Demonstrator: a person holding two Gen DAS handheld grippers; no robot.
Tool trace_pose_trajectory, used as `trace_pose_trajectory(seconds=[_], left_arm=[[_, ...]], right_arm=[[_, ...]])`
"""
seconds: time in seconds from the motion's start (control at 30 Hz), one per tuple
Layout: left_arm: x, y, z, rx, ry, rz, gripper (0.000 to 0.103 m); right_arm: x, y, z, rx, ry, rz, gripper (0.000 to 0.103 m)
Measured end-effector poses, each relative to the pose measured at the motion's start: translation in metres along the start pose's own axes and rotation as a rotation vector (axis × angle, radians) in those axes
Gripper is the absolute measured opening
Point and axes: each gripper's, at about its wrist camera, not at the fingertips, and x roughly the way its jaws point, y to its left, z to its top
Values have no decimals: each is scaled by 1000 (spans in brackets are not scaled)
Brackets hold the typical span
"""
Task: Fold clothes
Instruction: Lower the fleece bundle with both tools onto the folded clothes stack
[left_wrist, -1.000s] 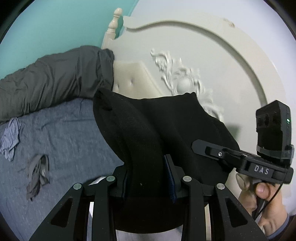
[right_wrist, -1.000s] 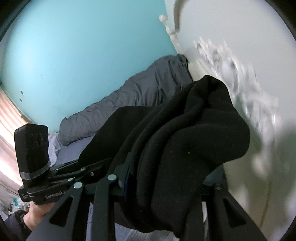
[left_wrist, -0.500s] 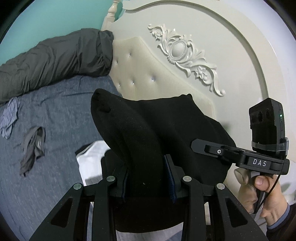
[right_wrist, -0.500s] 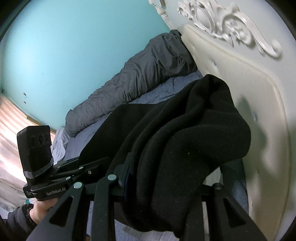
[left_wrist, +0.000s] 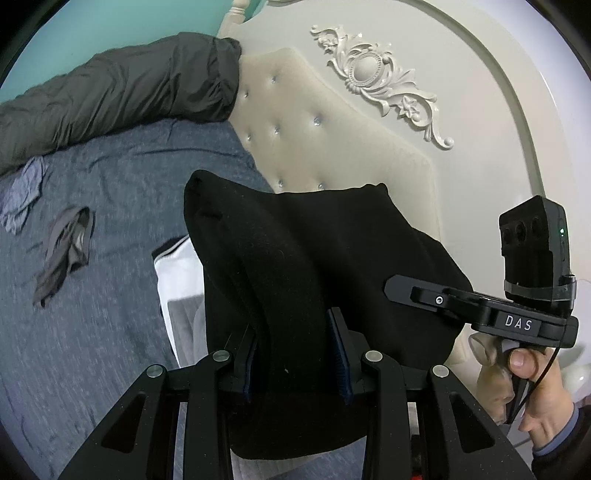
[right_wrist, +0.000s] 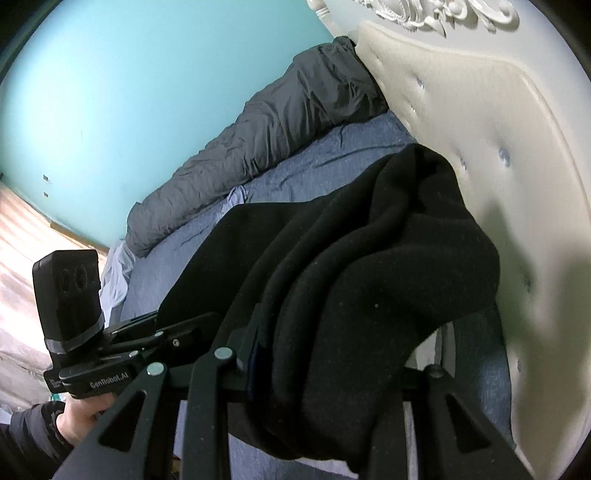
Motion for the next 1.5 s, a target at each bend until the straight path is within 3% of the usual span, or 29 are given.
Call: trace_pose_trajectory(seconds=[0.47,0.9,1.1,1.33,1.5], left_arm=[[17,19,-59,-46,55,-50,29],[27,37,-80,-87,86,-101,27],[38,36,-94,-58,110,-81,27],[37,29,-94,-41,104,-69,27],[35,26,-95,-35,102,-55,27]], right_arm=[[11,-24,-63,36,44,-3,30],[8,-49,-90,112,30,56,30],[13,-47,-107,63,-6,-34,35],[-8,-49,-124,99,-105,-147,58],[-36,-35,-130,92,-212,-270,59]])
